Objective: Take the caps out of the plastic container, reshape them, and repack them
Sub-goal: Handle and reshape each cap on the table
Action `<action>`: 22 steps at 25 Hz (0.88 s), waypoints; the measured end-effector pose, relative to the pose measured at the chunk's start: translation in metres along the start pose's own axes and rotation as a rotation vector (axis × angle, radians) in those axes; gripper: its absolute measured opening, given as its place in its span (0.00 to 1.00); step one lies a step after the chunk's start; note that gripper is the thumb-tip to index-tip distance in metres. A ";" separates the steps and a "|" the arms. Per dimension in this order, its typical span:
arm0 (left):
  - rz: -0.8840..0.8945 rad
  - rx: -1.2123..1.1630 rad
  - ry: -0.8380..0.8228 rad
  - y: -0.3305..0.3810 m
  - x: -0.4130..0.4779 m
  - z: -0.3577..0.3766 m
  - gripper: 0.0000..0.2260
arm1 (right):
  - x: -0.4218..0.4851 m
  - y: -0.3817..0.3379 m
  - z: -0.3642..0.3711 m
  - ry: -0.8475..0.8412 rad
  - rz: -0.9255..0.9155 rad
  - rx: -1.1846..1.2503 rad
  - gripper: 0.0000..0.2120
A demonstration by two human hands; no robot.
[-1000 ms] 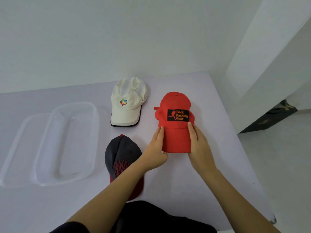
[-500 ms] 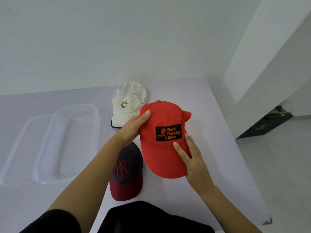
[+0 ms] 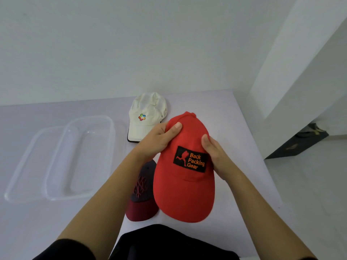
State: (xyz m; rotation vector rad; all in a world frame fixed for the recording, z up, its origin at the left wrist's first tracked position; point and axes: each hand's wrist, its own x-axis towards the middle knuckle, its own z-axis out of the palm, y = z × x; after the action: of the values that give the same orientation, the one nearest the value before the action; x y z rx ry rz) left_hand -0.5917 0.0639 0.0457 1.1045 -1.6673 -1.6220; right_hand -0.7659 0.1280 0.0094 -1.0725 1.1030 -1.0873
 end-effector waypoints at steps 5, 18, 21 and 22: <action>-0.149 0.047 0.051 -0.002 0.000 -0.003 0.18 | 0.006 -0.003 -0.007 0.071 -0.010 0.108 0.17; -0.080 -0.256 0.119 -0.006 -0.005 0.012 0.12 | 0.011 -0.008 -0.002 0.588 0.032 -0.116 0.26; -0.062 -0.279 0.144 -0.004 -0.005 0.011 0.11 | -0.001 -0.009 -0.010 0.479 -0.003 0.046 0.30; -0.047 -0.298 0.166 -0.004 -0.004 0.008 0.12 | -0.004 -0.005 -0.014 0.388 -0.052 -0.030 0.27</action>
State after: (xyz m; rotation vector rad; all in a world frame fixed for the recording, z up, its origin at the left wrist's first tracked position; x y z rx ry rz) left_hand -0.5957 0.0721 0.0419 1.0990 -1.2554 -1.6914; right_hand -0.7804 0.1302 0.0132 -0.9385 1.4057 -1.3619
